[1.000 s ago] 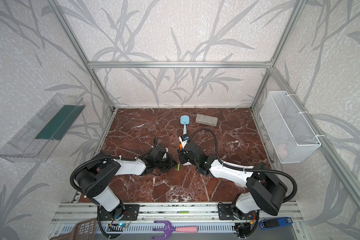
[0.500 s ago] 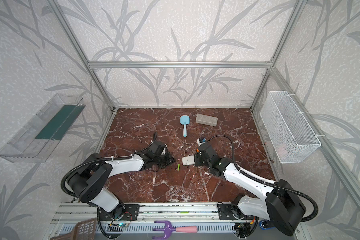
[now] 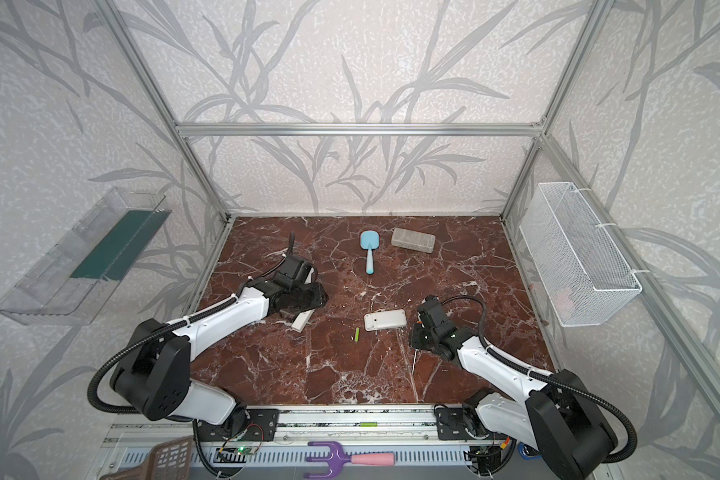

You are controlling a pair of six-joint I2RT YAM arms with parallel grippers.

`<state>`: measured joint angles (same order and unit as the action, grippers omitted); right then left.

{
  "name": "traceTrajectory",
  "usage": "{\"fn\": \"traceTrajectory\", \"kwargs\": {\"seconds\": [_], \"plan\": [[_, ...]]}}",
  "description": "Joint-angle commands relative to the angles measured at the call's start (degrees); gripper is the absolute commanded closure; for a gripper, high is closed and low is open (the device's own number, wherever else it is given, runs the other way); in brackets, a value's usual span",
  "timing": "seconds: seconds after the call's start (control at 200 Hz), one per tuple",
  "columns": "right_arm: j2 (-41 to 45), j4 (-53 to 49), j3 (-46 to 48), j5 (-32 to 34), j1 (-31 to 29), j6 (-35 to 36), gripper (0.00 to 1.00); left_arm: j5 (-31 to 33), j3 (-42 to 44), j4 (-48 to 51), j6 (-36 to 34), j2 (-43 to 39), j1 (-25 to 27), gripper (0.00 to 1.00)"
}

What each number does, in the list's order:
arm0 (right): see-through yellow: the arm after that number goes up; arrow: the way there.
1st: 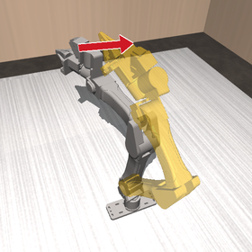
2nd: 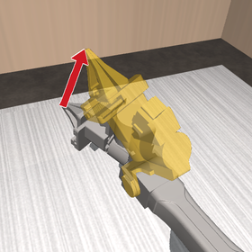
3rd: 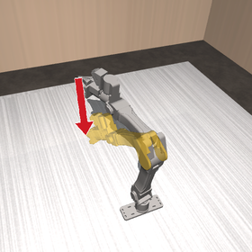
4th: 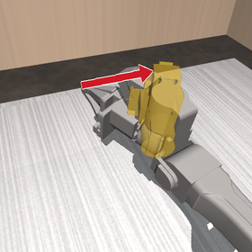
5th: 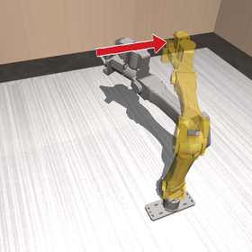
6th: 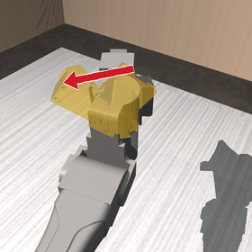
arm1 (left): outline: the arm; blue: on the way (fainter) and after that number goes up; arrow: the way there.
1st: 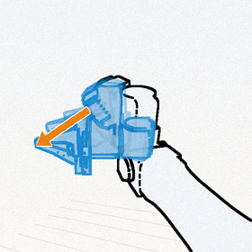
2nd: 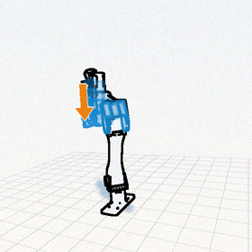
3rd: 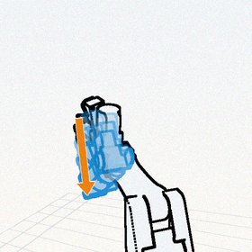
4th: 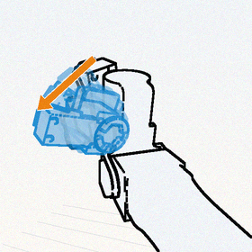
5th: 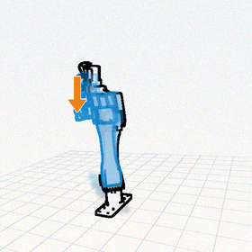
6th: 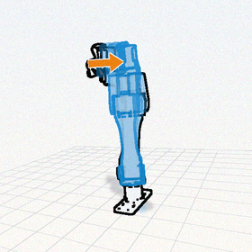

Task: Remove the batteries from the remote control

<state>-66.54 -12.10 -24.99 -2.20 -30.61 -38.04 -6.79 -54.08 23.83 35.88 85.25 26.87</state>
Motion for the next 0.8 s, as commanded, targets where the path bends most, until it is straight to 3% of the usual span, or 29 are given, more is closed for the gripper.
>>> {"fn": "traceTrajectory", "kwargs": {"seconds": [0.0, 0.07, 0.285, 0.51, 0.795], "plan": [[-2.66, -1.14, -0.35, -1.22, 0.31, 0.02, 0.77, 6.07, -0.97, 7.77, -7.38, -1.16, -1.54, 0.47], [-3.87, -2.13, -1.12, -1.88, 0.29, 0.58, 0.70, 5.39, -0.50, 7.72, -9.17, -0.50, -2.57, 0.36], [-3.13, -4.42, -2.21, -0.53, 0.29, 1.98, 0.53, 5.91, -2.32, 10.08, -11.79, 2.86, -3.25, 0.27], [1.56, -6.07, -2.48, 1.05, 0.29, 4.16, 0.50, 8.54, -3.91, 10.22, -16.80, 4.65, -3.23, 0.21], [8.09, -7.33, -3.83, 1.41, 0.29, 5.79, 0.50, 6.39, -7.12, 7.86, -19.85, 12.62, -3.36, 0.14]]}}
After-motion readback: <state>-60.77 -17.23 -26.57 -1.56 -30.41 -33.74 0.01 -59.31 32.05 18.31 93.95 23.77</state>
